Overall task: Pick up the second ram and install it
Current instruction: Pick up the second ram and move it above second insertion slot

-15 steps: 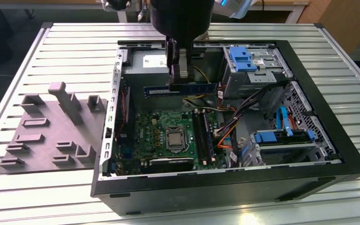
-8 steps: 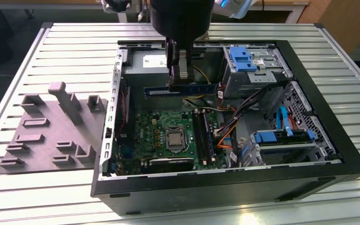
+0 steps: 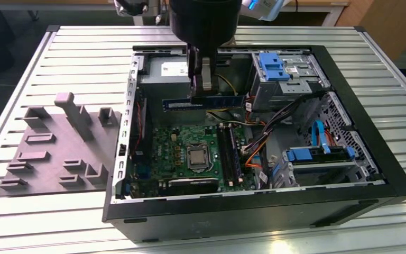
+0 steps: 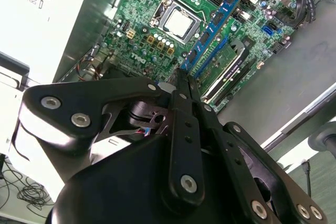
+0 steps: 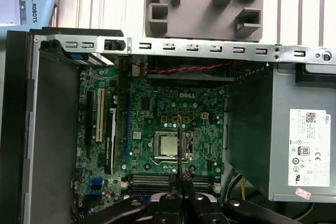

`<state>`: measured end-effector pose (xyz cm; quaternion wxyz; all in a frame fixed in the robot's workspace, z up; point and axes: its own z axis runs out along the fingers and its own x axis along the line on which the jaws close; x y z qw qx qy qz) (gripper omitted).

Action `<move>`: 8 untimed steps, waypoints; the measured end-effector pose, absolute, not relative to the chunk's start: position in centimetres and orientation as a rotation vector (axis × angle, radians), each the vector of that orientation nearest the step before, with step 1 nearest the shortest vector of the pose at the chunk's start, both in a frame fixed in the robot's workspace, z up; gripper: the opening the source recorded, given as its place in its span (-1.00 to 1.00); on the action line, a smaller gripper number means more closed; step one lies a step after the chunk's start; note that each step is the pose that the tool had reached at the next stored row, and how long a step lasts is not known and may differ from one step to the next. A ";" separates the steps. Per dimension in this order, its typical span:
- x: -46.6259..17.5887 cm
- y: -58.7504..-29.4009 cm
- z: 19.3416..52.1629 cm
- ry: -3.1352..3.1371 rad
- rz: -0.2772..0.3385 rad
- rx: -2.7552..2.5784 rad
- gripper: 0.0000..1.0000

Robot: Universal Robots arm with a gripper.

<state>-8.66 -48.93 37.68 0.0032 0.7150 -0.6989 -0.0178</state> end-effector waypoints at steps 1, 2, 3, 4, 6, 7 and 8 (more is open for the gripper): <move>-8.7 -48.9 37.7 -2.191 -0.056 2.242 -0.76; -8.7 -48.9 37.6 -2.191 -0.056 2.242 -0.76; -8.7 -48.9 37.6 -2.191 -0.056 2.242 -0.76; -8.7 -48.9 37.5 -2.191 -0.056 2.242 -0.76; -8.7 -48.9 37.5 -2.191 -0.056 2.242 -0.76; -8.7 -48.9 37.5 -2.191 -0.056 2.242 -0.76; -8.7 -48.9 37.4 -2.191 -0.056 2.242 -0.76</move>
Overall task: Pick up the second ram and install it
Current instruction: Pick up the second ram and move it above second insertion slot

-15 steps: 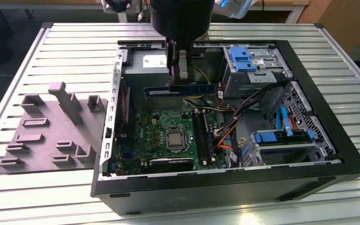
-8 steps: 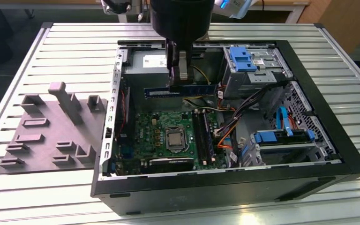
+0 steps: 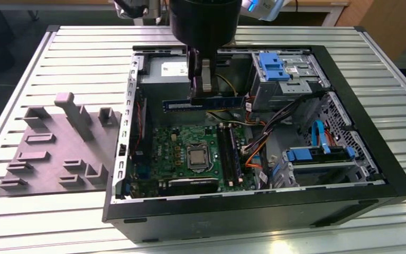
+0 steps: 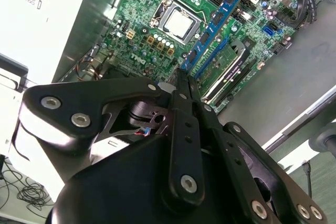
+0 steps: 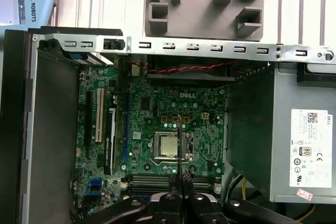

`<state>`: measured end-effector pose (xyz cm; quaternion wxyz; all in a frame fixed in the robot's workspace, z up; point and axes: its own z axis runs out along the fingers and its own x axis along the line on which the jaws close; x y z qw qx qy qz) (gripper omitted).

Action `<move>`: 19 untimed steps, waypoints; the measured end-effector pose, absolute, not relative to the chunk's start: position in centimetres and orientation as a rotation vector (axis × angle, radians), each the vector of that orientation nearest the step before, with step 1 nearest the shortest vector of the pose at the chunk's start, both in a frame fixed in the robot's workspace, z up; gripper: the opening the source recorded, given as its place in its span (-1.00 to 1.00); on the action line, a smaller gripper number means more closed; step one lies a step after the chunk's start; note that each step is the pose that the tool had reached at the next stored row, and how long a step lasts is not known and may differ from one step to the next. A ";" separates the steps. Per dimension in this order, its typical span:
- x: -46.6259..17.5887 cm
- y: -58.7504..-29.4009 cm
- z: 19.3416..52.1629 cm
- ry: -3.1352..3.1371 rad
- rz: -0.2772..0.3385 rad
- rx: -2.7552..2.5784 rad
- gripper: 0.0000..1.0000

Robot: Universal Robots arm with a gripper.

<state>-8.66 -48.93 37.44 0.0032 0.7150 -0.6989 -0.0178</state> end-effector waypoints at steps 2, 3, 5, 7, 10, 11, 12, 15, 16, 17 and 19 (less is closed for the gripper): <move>-8.7 -48.9 37.4 -2.191 -0.056 2.242 -0.76; -8.7 -48.9 37.3 -2.191 -0.056 2.242 -0.76; -8.7 -48.9 37.3 -2.191 -0.056 2.242 -0.76; -8.7 -48.9 37.2 -2.191 -0.056 2.242 -0.76; -8.7 -48.9 37.0 -2.191 -0.056 2.242 -0.76; -8.7 -48.9 37.0 -2.191 -0.056 2.242 -0.76; -8.7 -48.9 36.9 -2.191 -0.056 2.242 -0.76; -8.7 -48.9 36.8 -2.191 -0.056 2.242 -0.76; -8.7 -48.9 36.8 -2.191 -0.056 2.242 -0.76; -8.7 -48.9 36.7 -2.191 -0.056 2.242 -0.76; -8.7 -48.9 36.6 -2.191 -0.056 2.242 -0.76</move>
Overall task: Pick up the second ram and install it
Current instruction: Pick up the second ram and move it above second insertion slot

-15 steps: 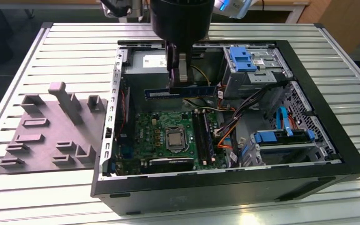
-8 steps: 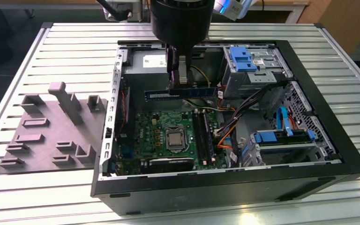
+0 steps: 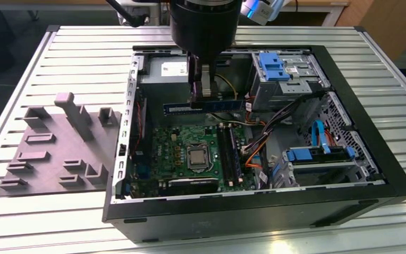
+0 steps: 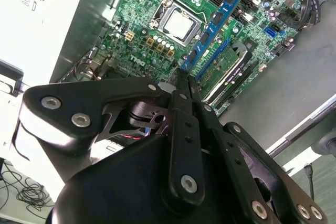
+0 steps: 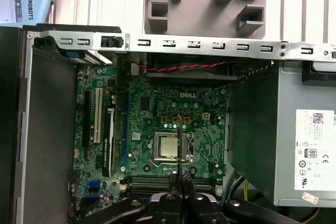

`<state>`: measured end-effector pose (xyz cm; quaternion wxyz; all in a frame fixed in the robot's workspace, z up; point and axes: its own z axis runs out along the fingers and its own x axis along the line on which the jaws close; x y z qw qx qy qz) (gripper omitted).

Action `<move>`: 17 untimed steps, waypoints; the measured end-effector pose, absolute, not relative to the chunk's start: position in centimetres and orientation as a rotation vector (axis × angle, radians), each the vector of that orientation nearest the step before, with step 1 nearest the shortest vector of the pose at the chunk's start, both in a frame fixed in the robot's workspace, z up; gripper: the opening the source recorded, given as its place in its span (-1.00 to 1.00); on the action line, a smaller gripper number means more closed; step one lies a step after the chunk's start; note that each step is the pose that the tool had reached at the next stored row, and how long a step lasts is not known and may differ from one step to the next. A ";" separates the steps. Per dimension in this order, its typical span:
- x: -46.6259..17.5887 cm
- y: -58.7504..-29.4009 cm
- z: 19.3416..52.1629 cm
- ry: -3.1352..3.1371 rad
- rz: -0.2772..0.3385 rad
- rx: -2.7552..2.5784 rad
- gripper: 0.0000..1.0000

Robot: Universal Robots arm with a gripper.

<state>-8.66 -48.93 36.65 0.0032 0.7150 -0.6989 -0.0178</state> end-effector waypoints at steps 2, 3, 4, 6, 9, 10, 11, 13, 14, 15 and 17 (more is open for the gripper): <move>-8.7 -48.9 36.6 -2.191 -0.056 2.242 -0.76; -8.7 -48.9 36.6 -2.191 -0.056 2.242 -0.76; -8.7 -48.9 36.5 -2.191 -0.056 2.242 -0.76; -8.7 -48.9 36.5 -2.191 -0.056 2.242 -0.76; -8.7 -48.9 36.4 -2.191 -0.056 2.242 -0.76; -8.7 -48.9 36.4 -2.191 -0.056 2.242 -0.76; -8.7 -48.9 36.4 -2.191 -0.056 2.242 -0.76; -8.7 -48.9 36.3 -2.191 -0.056 2.242 -0.76; -8.7 -48.9 36.3 -2.191 -0.056 2.242 -0.76; -8.7 -48.9 36.3 -2.191 -0.056 2.242 -0.76; -8.7 -48.9 36.2 -2.191 -0.056 2.242 -0.76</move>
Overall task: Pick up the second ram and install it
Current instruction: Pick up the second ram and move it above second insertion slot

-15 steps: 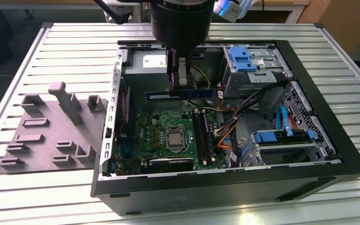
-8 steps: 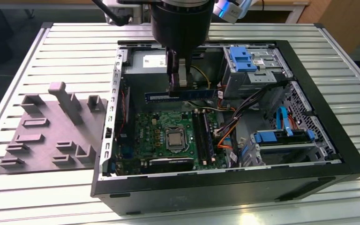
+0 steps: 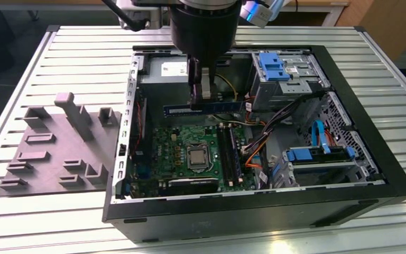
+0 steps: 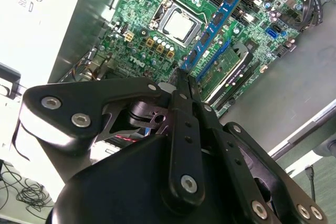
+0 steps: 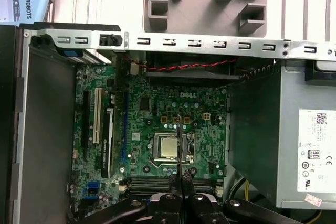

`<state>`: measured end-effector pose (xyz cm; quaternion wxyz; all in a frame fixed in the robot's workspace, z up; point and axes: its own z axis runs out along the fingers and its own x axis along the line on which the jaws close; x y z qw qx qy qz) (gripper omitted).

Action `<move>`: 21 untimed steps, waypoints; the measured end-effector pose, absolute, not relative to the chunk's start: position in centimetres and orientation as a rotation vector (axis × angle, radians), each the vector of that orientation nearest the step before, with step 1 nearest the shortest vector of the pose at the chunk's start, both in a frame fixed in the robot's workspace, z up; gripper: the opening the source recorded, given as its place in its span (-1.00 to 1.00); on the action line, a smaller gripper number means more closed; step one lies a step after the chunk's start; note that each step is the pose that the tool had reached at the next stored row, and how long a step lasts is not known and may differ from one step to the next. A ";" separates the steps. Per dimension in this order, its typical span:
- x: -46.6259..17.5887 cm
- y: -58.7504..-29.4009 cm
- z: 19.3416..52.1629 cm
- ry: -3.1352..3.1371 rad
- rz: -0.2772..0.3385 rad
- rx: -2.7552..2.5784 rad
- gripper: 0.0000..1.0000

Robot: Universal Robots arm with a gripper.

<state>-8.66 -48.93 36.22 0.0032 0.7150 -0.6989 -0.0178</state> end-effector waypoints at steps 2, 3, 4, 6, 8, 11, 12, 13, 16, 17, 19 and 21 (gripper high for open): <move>-8.7 -48.9 36.2 -2.191 -0.056 2.242 -0.76; -8.7 -48.9 36.1 -2.191 -0.056 2.242 -0.76; -8.7 -48.9 36.1 -2.191 -0.056 2.242 -0.76; -8.7 -48.9 36.1 -2.191 -0.056 2.242 -0.76; -8.7 -48.9 36.0 -2.191 -0.056 2.242 -0.76; -8.7 -48.9 36.0 -2.191 -0.056 2.242 -0.76; -8.7 -48.9 35.9 -2.191 -0.056 2.242 -0.76; -8.7 -48.9 35.9 -2.191 -0.056 2.242 -0.76; -8.7 -48.9 35.7 -2.191 -0.056 2.242 -0.76; -8.7 -48.9 35.7 -2.191 -0.056 2.242 -0.76; -8.7 -48.9 35.6 -2.191 -0.056 2.242 -0.76; -8.7 -48.9 35.6 -2.191 -0.056 2.242 -0.76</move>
